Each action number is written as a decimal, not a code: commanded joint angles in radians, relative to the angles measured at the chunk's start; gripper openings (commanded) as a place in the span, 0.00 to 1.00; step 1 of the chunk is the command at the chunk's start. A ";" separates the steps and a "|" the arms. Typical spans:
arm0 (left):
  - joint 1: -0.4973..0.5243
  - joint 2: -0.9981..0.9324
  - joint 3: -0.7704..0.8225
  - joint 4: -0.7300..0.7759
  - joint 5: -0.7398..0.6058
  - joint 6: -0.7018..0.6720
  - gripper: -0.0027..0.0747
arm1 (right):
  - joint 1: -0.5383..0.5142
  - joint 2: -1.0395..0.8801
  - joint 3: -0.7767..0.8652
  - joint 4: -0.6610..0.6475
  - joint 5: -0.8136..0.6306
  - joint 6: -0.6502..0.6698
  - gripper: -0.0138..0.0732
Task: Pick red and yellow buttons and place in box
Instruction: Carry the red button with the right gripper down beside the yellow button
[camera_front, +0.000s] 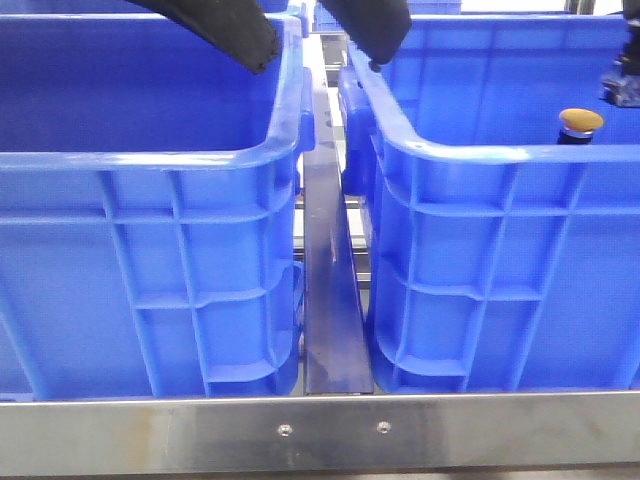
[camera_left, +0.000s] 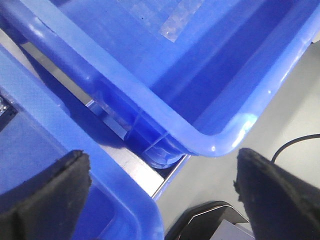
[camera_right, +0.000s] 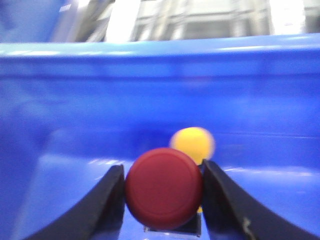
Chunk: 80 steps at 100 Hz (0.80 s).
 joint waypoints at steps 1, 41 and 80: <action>-0.009 -0.028 -0.029 -0.015 -0.049 0.003 0.76 | -0.007 -0.010 -0.022 0.016 -0.120 -0.013 0.35; -0.009 -0.028 -0.029 -0.037 -0.049 0.003 0.76 | -0.007 0.155 -0.023 0.017 -0.303 -0.012 0.35; -0.009 -0.028 -0.029 -0.037 -0.049 0.003 0.76 | -0.005 0.281 -0.096 0.050 -0.315 -0.011 0.35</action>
